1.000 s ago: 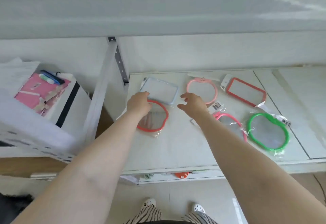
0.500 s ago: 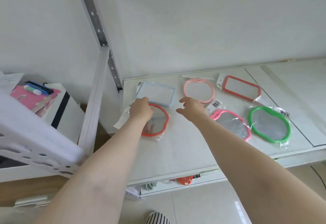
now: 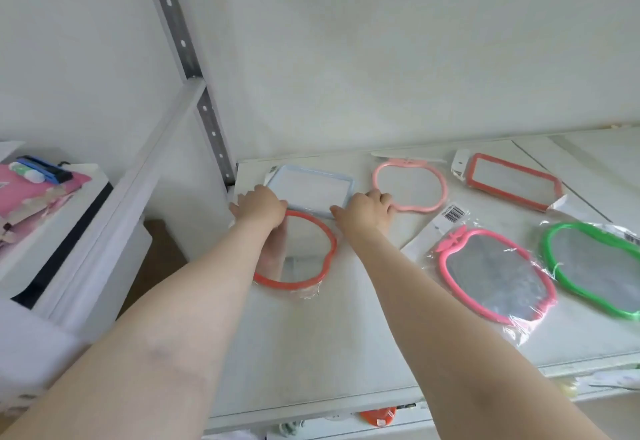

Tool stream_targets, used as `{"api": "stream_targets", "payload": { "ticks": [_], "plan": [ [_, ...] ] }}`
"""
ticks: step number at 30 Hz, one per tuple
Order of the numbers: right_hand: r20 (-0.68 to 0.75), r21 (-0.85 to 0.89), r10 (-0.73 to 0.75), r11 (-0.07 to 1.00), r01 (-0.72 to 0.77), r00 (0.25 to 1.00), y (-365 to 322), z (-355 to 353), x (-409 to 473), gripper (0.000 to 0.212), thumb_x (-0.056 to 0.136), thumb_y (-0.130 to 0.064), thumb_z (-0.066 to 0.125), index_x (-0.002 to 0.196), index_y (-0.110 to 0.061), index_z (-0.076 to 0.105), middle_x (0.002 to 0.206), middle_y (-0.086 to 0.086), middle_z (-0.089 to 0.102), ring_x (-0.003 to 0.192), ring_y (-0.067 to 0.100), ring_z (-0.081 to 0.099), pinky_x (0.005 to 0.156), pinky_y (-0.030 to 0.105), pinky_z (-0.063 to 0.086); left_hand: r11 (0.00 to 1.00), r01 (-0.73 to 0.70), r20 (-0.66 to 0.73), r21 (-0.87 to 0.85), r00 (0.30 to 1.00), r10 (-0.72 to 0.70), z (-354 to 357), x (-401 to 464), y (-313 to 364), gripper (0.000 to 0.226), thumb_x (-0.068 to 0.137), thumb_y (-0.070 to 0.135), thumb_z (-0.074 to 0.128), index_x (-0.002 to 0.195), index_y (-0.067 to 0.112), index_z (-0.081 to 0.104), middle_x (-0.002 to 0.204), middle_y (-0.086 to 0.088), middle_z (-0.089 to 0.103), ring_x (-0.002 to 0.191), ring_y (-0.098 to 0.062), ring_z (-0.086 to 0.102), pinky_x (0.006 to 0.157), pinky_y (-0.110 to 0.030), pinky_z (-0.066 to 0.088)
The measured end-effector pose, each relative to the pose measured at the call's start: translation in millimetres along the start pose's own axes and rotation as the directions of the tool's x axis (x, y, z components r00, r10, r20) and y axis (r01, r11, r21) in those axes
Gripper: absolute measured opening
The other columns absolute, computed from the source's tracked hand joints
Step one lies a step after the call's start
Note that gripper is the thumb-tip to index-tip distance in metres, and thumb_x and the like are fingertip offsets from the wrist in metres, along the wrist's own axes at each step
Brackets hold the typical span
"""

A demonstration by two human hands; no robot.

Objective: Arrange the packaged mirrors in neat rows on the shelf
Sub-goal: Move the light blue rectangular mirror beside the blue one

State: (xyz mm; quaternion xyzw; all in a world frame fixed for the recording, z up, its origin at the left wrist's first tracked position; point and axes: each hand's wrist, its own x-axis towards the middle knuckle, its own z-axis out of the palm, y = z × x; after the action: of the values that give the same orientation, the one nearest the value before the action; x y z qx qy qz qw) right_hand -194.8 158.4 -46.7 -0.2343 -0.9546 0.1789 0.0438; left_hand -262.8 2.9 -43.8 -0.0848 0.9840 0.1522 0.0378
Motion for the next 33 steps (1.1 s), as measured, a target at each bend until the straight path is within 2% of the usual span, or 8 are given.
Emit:
{"api": "stream_targets", "payload": {
  "ticks": [3,10,15,19,23,28,31,33],
  "plan": [
    [-0.039,-0.002,0.009,1.000,-0.009,0.999,-5.2,2.8,0.6,0.043,0.090,-0.046,0.055,0.113,-0.011,0.063,0.128,0.011,0.049,0.122,0.033,0.036,0.103,0.039,0.029,0.997,-0.067,-0.034,-0.030,0.997,0.066,-2.0,6.7,6.9,0.041,0.089,0.036,0.053,0.117,0.007,0.054,0.125,-0.015,0.057,0.120,-0.034,0.051,0.100,-0.037,0.037],
    [0.028,0.347,0.118,0.930,-0.120,0.993,-10.9,-31.4,2.1,0.043,0.087,-0.033,0.064,0.125,-0.015,0.058,0.138,0.007,0.045,0.131,0.031,0.032,0.107,0.037,0.029,0.854,-0.142,-0.189,-0.501,0.981,0.052,-37.7,-14.3,22.5,0.060,0.084,0.017,0.066,0.137,0.009,0.039,0.136,-0.014,0.040,0.115,-0.031,0.053,0.096,-0.033,0.040],
    [0.139,0.797,0.173,0.565,-0.214,0.975,-9.0,-89.8,-22.1,0.050,0.083,-0.014,0.068,0.131,-0.013,0.051,0.115,0.008,0.067,0.096,0.026,0.064,0.086,0.038,0.053,0.639,-0.095,-0.135,-0.764,0.991,-0.013,-81.8,-48.7,47.7,0.061,0.076,0.006,0.070,0.132,0.010,0.047,0.127,-0.014,0.052,0.105,-0.027,0.059,0.085,-0.027,0.045],
    [0.221,0.842,0.191,0.457,-0.286,0.956,10.4,-139.3,-47.0,0.049,0.081,-0.008,0.070,0.127,-0.009,0.051,0.095,0.013,0.066,0.070,0.023,0.057,0.071,0.036,0.053,0.591,0.034,0.025,-0.806,0.999,-0.024,-120.8,-76.7,57.5,0.050,0.069,-0.007,0.064,0.117,0.008,0.060,0.103,-0.015,0.065,0.082,-0.021,0.057,0.064,-0.025,0.051],
    [0.234,0.864,0.194,0.407,-0.296,0.953,42.5,-181.8,-70.3,0.048,0.088,-0.008,0.064,0.132,-0.010,0.045,0.092,0.012,0.062,0.060,0.017,0.056,0.053,0.025,0.053,0.536,0.125,0.202,-0.835,0.975,0.088,-147.4,-106.3,58.6,0.042,0.072,-0.017,0.061,0.096,0.017,0.062,0.098,-0.012,0.057,0.079,-0.026,0.059,0.071,-0.034,0.059],
    [0.230,0.803,0.209,0.511,-0.307,0.950,80.3,-202.4,-105.2,0.024,0.089,-0.008,0.061,0.109,0.003,0.068,0.063,0.003,0.058,0.043,0.006,0.052,0.047,0.019,0.035,0.455,0.198,0.302,-0.868,0.938,0.168,-149.6,-148.3,55.7,0.062,0.077,-0.022,0.058,0.131,0.008,0.053,0.116,-0.016,0.050,0.087,-0.029,0.056,0.077,-0.034,0.053],
    [0.260,0.824,0.246,0.448,-0.347,0.934,90.6,-201.9,-127.0,0.021,0.087,-0.004,0.063,0.102,0.009,0.069,0.059,0.007,0.055,0.048,0.013,0.046,0.050,0.020,0.041,0.428,0.172,0.250,-0.888,0.959,0.135,-140.9,-167.8,53.2,0.066,0.079,-0.012,0.064,0.138,0.011,0.044,0.120,-0.012,0.045,0.079,-0.025,0.060,0.070,-0.030,0.055],
    [0.298,0.848,0.218,0.387,-0.363,0.929,96.2,-200.9,-139.7,0.022,0.088,-0.004,0.064,0.104,0.010,0.068,0.062,0.008,0.056,0.051,0.014,0.049,0.057,0.020,0.048,0.405,0.178,0.231,-0.897,0.969,0.084,-133.4,-181.8,50.4,0.062,0.081,0.000,0.069,0.136,0.008,0.042,0.115,-0.012,0.050,0.076,-0.023,0.063,0.081,-0.031,0.053]
  ]
}}
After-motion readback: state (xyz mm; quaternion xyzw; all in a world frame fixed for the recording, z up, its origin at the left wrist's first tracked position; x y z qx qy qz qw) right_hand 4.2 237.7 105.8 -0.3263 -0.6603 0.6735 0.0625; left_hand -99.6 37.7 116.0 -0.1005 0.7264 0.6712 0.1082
